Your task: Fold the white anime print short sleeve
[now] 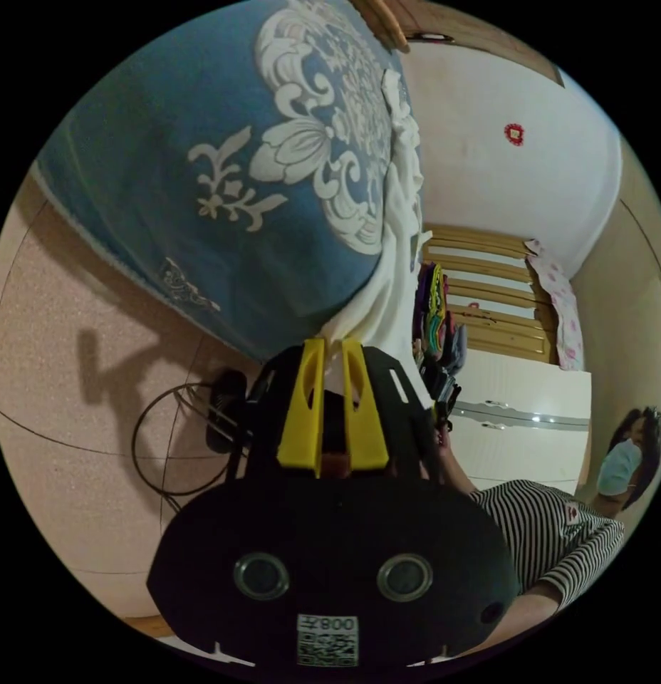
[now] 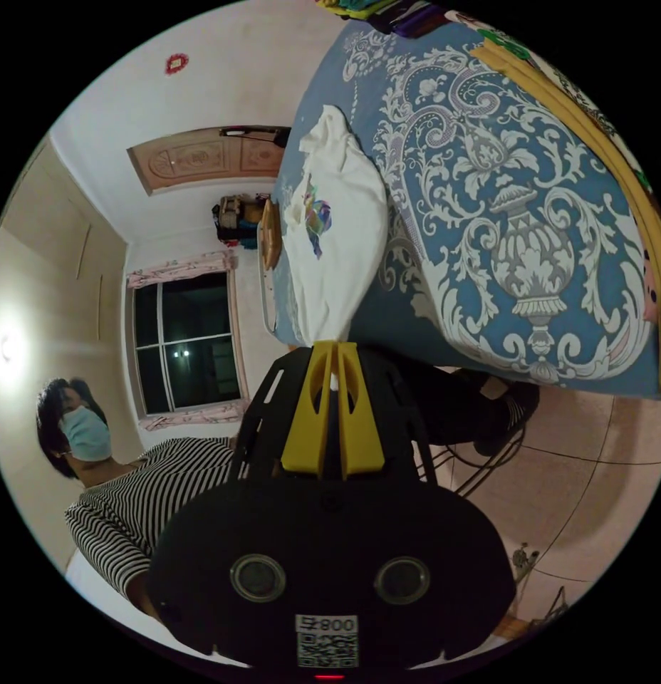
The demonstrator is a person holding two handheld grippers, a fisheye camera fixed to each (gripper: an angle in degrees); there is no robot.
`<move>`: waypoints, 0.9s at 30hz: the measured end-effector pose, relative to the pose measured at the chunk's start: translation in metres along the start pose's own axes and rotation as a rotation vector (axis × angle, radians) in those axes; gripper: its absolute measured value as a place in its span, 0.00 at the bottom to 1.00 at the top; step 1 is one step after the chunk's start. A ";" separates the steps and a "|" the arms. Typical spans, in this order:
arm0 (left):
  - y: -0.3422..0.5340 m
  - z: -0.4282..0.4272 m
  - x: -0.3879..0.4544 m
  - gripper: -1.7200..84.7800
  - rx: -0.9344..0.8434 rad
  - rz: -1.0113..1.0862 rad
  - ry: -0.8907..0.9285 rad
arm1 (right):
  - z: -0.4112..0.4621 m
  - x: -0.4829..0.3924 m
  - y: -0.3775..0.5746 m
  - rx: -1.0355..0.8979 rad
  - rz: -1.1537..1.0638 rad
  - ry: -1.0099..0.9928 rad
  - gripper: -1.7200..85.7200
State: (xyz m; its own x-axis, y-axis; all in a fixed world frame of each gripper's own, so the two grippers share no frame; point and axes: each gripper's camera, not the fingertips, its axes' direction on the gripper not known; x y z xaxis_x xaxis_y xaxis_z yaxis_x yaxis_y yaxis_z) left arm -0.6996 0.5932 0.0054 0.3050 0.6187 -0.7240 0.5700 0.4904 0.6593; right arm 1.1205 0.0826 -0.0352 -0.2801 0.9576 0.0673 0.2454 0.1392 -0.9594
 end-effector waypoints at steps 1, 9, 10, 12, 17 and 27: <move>0.003 -0.002 0.003 0.05 0.002 0.002 0.005 | -0.001 -0.002 0.002 -0.005 0.000 0.003 0.03; 0.060 -0.057 0.075 0.03 0.112 0.112 0.119 | -0.014 -0.014 0.024 0.012 0.001 -0.041 0.03; 0.062 -0.060 0.081 0.03 0.120 0.122 0.121 | -0.018 -0.016 0.027 0.023 0.003 -0.052 0.03; 0.057 -0.067 0.108 0.03 0.155 0.162 0.140 | -0.023 -0.018 0.028 0.044 0.003 -0.086 0.02; -0.009 -0.055 0.191 0.03 0.175 0.269 0.179 | -0.043 -0.050 -0.020 0.097 -0.059 -0.110 0.02; -0.095 -0.109 0.567 0.03 0.363 0.876 0.161 | -0.150 -0.309 -0.113 0.323 -0.629 -0.046 0.02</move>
State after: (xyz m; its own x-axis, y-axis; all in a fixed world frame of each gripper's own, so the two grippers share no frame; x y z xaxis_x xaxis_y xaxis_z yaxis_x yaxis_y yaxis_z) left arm -0.6641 0.9649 -0.4458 0.6417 0.7653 0.0497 0.3996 -0.3890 0.8301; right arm 1.3191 -0.1915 0.0935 -0.3191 0.7077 0.6303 -0.2609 0.5738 -0.7763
